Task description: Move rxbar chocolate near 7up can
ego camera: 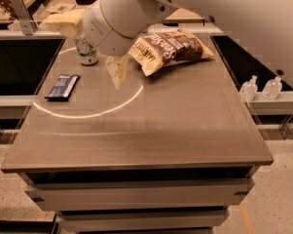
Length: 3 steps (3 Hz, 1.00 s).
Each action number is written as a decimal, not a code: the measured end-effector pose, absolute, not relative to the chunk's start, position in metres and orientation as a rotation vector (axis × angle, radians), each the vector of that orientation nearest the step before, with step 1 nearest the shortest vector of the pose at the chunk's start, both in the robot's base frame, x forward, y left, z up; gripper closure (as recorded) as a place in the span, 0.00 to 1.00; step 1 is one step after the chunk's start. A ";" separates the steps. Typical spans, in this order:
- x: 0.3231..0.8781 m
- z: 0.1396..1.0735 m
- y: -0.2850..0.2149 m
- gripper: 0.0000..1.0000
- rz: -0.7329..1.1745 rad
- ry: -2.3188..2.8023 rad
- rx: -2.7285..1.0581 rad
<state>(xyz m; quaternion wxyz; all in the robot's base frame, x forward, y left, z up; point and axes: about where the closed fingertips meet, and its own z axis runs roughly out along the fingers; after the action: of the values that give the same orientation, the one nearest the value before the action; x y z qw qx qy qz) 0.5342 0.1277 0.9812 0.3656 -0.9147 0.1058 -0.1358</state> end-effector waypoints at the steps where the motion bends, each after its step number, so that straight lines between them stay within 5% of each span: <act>1: 0.557 0.969 0.134 0.00 -0.368 0.229 -2.386; 3: 0.580 0.947 0.141 0.00 -0.396 0.208 -2.451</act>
Offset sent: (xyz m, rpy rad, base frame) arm 0.0595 0.0107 -0.0417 -0.1153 -0.0181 0.0346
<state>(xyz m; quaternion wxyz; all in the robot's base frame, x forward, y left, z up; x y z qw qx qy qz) 0.5798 0.1408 0.9466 0.3195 -0.9322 0.0792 -0.1506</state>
